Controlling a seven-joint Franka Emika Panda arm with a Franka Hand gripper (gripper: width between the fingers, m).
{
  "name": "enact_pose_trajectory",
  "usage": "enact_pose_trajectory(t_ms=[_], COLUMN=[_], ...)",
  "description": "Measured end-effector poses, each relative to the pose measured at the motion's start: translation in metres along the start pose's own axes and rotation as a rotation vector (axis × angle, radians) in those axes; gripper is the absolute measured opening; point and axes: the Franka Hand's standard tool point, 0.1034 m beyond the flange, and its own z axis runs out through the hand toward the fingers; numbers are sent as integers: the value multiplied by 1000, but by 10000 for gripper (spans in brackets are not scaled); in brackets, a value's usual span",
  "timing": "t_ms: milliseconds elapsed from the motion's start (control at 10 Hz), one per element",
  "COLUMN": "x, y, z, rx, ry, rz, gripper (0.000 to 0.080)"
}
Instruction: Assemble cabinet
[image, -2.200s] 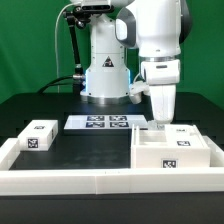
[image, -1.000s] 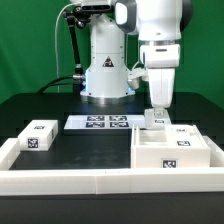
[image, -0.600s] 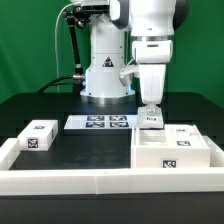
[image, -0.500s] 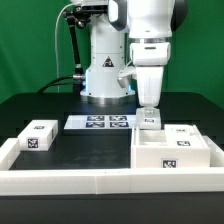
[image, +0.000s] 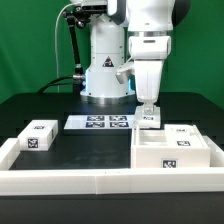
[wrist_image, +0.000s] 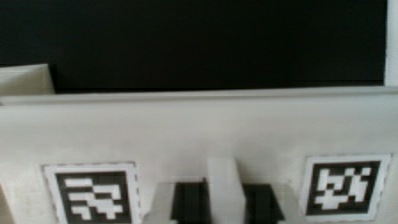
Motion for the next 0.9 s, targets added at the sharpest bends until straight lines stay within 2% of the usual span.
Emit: enact_pose_trajectory(t_ms=[200, 500, 800, 900], x=[0, 6, 7, 8], y=[1, 16, 15, 15], z=[0, -5, 1, 2], rx=[-1, -12, -3, -10], ry=[0, 6, 9, 13], rz=[0, 1, 1, 1], gripper=[71, 71, 71, 71])
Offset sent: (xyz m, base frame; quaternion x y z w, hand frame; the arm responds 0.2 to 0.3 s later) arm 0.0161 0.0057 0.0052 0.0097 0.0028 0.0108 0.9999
